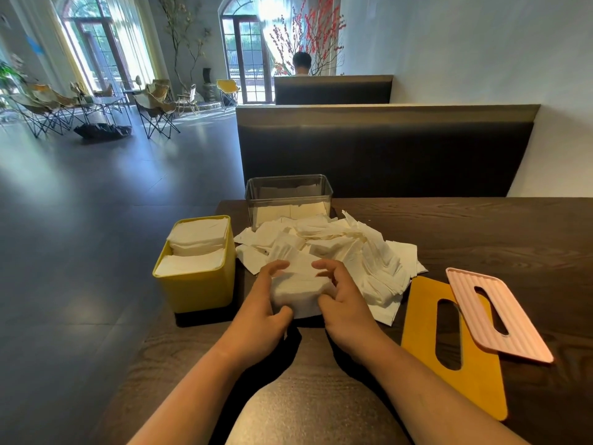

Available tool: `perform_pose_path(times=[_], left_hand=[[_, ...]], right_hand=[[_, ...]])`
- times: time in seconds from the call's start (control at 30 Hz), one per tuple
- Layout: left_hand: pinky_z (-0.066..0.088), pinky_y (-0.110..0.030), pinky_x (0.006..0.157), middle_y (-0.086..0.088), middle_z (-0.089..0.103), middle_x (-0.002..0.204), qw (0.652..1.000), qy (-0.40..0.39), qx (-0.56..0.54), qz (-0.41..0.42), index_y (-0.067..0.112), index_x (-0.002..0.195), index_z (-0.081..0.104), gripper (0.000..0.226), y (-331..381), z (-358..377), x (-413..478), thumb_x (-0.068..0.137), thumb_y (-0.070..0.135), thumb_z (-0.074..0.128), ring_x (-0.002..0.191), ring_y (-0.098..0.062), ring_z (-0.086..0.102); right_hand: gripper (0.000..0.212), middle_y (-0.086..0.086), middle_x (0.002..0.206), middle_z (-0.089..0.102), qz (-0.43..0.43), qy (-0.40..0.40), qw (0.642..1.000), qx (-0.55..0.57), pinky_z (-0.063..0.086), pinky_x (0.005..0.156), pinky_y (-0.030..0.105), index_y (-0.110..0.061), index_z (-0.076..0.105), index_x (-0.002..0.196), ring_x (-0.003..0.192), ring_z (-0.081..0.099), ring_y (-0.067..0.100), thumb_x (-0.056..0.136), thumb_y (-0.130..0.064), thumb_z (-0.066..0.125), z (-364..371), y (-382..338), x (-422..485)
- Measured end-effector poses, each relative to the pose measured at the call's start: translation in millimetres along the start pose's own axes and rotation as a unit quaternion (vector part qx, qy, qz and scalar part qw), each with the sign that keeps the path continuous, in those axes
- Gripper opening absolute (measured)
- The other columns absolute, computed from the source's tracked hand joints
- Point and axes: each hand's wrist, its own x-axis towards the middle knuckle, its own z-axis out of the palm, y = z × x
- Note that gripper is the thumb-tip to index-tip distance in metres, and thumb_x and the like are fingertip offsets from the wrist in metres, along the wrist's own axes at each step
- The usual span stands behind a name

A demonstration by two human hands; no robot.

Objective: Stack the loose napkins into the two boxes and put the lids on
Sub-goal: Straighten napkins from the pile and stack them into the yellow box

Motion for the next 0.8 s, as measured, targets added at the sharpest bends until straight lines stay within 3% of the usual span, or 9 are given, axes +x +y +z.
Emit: perform_pose_path(times=[0.03,0.13,0.2,0.3,0.4,0.53,0.67,0.8], left_hand=[[0.057,-0.024,0.070,0.002,0.057,0.133,1.000,0.014,-0.008,0.004,0.054,0.138,0.040,0.071,0.6,0.2,0.2,0.097,0.001,0.060,0.076,-0.008,0.068],[0.059,-0.031,0.096,0.003,0.058,0.136,0.999,0.039,-0.037,0.006,0.053,0.136,0.044,0.065,-0.4,-2.0,1.6,0.098,0.004,0.064,0.110,-0.008,0.068],[0.056,-0.023,0.098,0.009,0.054,0.140,1.000,0.011,-0.027,0.005,0.051,0.140,0.041,0.071,0.2,-2.1,0.1,0.095,0.002,0.065,0.118,-0.003,0.065],[0.058,-0.024,0.093,0.007,0.056,0.139,1.000,-0.009,-0.024,0.001,0.049,0.142,0.039,0.075,0.7,0.7,-1.6,0.092,-0.001,0.064,0.113,-0.004,0.068],[0.063,-0.032,0.079,-0.001,0.064,0.125,0.999,0.039,-0.017,-0.005,0.047,0.136,0.046,0.066,1.2,2.4,-0.1,0.094,-0.002,0.061,0.087,-0.014,0.073],[0.063,-0.038,0.092,-0.001,0.067,0.127,0.994,0.069,-0.085,-0.019,0.047,0.131,0.052,0.060,-0.7,-2.3,4.5,0.095,0.003,0.069,0.109,-0.013,0.071],[0.060,-0.026,0.086,0.005,0.065,0.129,0.976,0.097,-0.191,-0.037,0.044,0.131,0.054,0.057,1.6,-8.3,6.7,0.095,0.003,0.073,0.113,-0.007,0.068],[0.060,-0.040,0.096,-0.005,0.068,0.132,0.976,0.071,-0.206,-0.024,0.038,0.131,0.058,0.055,0.2,-1.5,8.1,0.092,0.003,0.076,0.116,-0.019,0.071]], right_hand=[[0.060,0.002,0.126,0.060,-0.002,0.004,1.000,0.017,0.060,0.093,0.037,-0.049,0.057,0.119,0.111,0.066,0.021,0.100,0.007,0.046,-0.2,1.2,1.1],[0.059,-0.004,0.131,0.057,0.000,-0.033,0.999,0.010,0.059,0.095,0.033,-0.050,0.053,0.127,0.110,0.066,0.011,0.098,0.002,0.054,-2.2,-0.2,-0.2],[0.064,-0.013,0.136,0.052,0.002,-0.065,0.997,-0.029,0.055,0.103,0.033,-0.054,0.045,0.131,0.117,0.062,0.007,0.094,-0.004,0.060,-3.2,-1.0,-1.8],[0.062,-0.017,0.136,0.051,0.009,-0.058,0.997,-0.049,0.054,0.105,0.034,-0.055,0.043,0.131,0.122,0.060,0.009,0.094,-0.008,0.060,-1.4,-0.9,-1.2],[0.052,-0.013,0.130,0.061,0.006,-0.006,1.000,-0.023,0.056,0.103,0.039,-0.051,0.054,0.122,0.117,0.064,0.011,0.098,-0.005,0.054,0.0,1.5,1.0],[0.038,-0.012,0.119,0.066,0.008,0.008,0.998,-0.058,0.057,0.093,0.029,-0.037,0.062,0.116,0.107,0.066,0.007,0.094,-0.006,0.063,-5.0,-1.0,1.7],[0.033,-0.001,0.102,0.071,0.069,-0.052,0.996,-0.016,0.056,0.081,0.029,-0.027,0.069,0.121,0.089,0.069,0.012,0.092,-0.010,0.071,-13.4,-5.3,3.4],[0.023,0.003,0.105,0.080,0.099,-0.113,0.989,0.014,0.060,0.084,0.034,-0.020,0.073,0.118,0.097,0.077,0.020,0.096,-0.014,0.073,-10.6,-9.3,1.8]])
